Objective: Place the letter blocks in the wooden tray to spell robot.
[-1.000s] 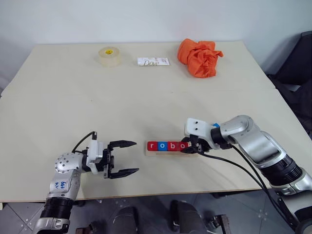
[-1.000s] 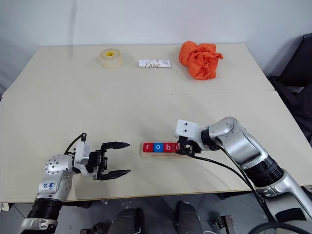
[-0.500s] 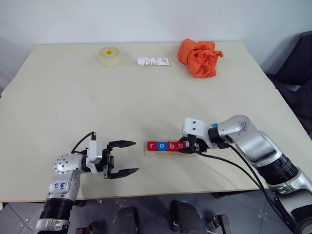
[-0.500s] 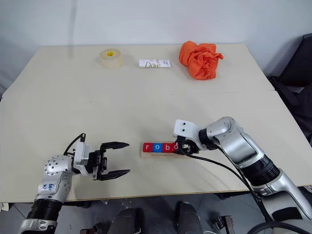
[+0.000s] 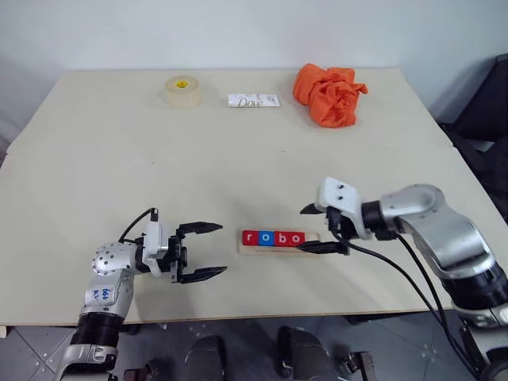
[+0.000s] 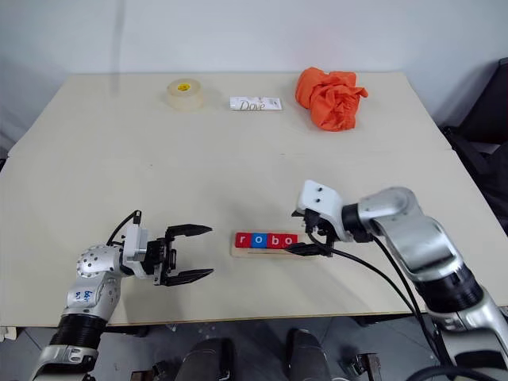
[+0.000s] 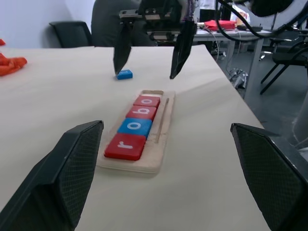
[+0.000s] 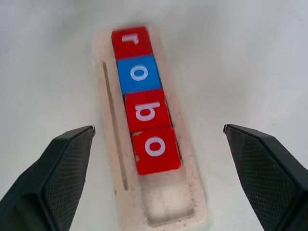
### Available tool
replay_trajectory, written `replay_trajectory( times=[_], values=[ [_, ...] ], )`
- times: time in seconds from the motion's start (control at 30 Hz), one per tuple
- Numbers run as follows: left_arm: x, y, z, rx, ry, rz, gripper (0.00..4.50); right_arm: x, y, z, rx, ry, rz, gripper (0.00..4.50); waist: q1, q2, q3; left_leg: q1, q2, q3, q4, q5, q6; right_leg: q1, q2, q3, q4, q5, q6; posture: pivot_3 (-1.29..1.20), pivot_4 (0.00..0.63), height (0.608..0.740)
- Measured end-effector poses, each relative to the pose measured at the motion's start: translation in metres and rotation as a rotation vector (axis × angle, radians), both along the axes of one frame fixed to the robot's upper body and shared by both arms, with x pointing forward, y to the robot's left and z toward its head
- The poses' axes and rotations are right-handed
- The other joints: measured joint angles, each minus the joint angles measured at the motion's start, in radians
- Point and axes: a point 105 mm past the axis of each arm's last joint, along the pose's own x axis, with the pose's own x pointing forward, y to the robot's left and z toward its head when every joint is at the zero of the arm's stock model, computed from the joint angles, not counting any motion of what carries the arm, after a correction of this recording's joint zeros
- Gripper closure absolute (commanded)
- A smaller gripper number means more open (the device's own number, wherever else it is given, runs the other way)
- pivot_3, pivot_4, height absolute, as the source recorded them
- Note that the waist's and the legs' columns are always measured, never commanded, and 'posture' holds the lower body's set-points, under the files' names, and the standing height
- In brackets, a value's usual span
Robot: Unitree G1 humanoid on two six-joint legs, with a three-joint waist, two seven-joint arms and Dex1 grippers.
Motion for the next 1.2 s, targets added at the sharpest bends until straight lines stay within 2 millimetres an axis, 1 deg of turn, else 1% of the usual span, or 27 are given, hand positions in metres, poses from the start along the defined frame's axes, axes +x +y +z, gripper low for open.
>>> replay_trajectory(
  times=[0.03,0.07,0.13,0.2,0.33,0.43,0.5,0.6,0.73,0.8,0.87,0.9,1.03,1.2],
  values=[
    [0.000,0.000,-0.001,0.000,0.003,0.000,0.00,-0.001,-0.004,0.000,0.049,-0.002,-0.026,0.01,0.003,0.000,0.000,0.000,0.000,0.000,0.000,0.000,0.000,0.000,0.000,0.000,0.000,0.000,0.000,0.00,0.150,0.740],
    [0.001,0.000,0.000,0.001,0.002,-0.007,0.00,-0.003,-0.013,-0.001,0.094,-0.008,-0.070,0.01,0.008,0.000,0.000,0.000,0.000,0.001,0.000,0.000,0.000,0.000,0.000,0.000,0.000,0.000,0.000,0.00,0.150,0.740],
    [0.002,0.000,0.000,0.002,0.002,-0.012,0.00,-0.005,-0.036,-0.006,0.131,-0.029,-0.169,0.01,0.017,0.000,0.000,0.000,0.000,0.000,0.000,0.000,0.000,0.000,0.000,0.000,0.000,0.000,0.000,0.00,0.150,0.740],
    [0.004,0.001,-0.001,0.004,0.010,-0.014,0.00,-0.005,-0.059,-0.011,0.147,-0.060,-0.269,0.01,0.018,0.000,0.000,0.000,-0.001,0.001,0.000,0.000,0.000,0.000,0.000,0.000,0.000,0.000,0.001,0.00,0.150,0.740],
    [0.008,0.001,0.000,0.004,0.010,-0.027,0.00,-0.007,-0.093,-0.015,0.147,-0.128,-0.419,0.01,0.016,0.000,0.000,0.001,0.000,0.000,0.000,0.000,0.000,0.000,0.000,0.000,0.000,0.000,0.001,0.00,0.150,0.740],
    [0.013,-0.001,0.004,0.003,0.001,-0.045,0.00,-0.023,-0.121,-0.028,0.123,-0.113,-0.549,0.01,0.019,0.000,0.000,0.001,0.000,0.000,0.000,0.000,0.000,0.000,0.001,0.000,0.000,0.000,0.001,0.00,0.150,0.740],
    [0.013,0.000,0.003,0.005,0.007,-0.051,0.00,-0.035,-0.132,-0.034,0.104,-0.092,-0.605,0.01,0.019,0.000,0.000,0.001,-0.001,0.000,0.000,0.000,0.000,0.001,0.000,0.001,0.000,0.000,0.001,0.00,0.150,0.740],
    [0.015,-0.001,0.004,0.006,0.002,-0.062,0.00,-0.043,-0.137,-0.032,0.090,-0.093,-0.634,0.01,0.012,0.000,0.000,0.002,0.000,0.000,0.000,0.000,0.000,0.001,0.001,0.001,0.001,0.001,0.001,0.00,0.150,0.740],
    [0.015,-0.002,0.003,0.007,0.006,-0.067,0.00,-0.038,-0.142,-0.025,0.097,-0.121,-0.662,0.01,0.014,0.000,0.000,0.002,0.000,0.000,0.000,0.001,0.001,0.001,0.001,0.001,0.001,0.001,0.001,0.00,0.150,0.740],
    [0.014,-0.002,0.002,0.008,0.008,-0.068,0.00,-0.027,-0.143,-0.021,0.118,-0.138,-0.675,0.01,0.012,0.000,0.000,0.002,0.000,0.000,0.001,0.001,0.001,0.001,0.000,0.001,0.001,0.001,0.001,0.00,0.150,0.740],
    [0.014,-0.002,0.003,0.011,0.009,-0.071,0.00,-0.010,-0.142,-0.020,0.145,-0.137,-0.679,0.01,0.013,0.000,0.000,0.002,0.000,0.000,0.000,0.001,0.001,0.001,0.000,0.001,0.001,0.001,0.001,0.00,0.150,0.740],
    [0.014,-0.002,0.003,0.011,0.009,-0.072,0.00,-0.007,-0.141,-0.021,0.147,-0.133,-0.676,0.01,0.013,0.000,0.000,0.002,0.000,0.000,0.000,0.001,0.001,0.001,0.001,0.001,0.001,0.001,0.001,0.00,0.150,0.740],
    [0.012,0.000,0.004,0.021,0.007,-0.065,0.00,0.023,-0.137,-0.033,0.138,-0.076,-0.688,0.01,0.013,0.000,0.000,0.001,0.000,0.000,0.000,0.002,0.001,0.000,0.000,0.001,0.001,0.001,0.001,0.00,0.150,0.740],
    [0.005,0.004,0.001,0.030,0.014,-0.046,0.00,0.043,-0.129,-0.040,0.144,-0.068,-0.688,0.01,0.013,0.000,0.000,0.001,0.000,0.001,0.000,0.002,0.001,0.000,0.000,0.001,0.001,0.001,0.001,0.00,0.150,0.740]
  ],
)
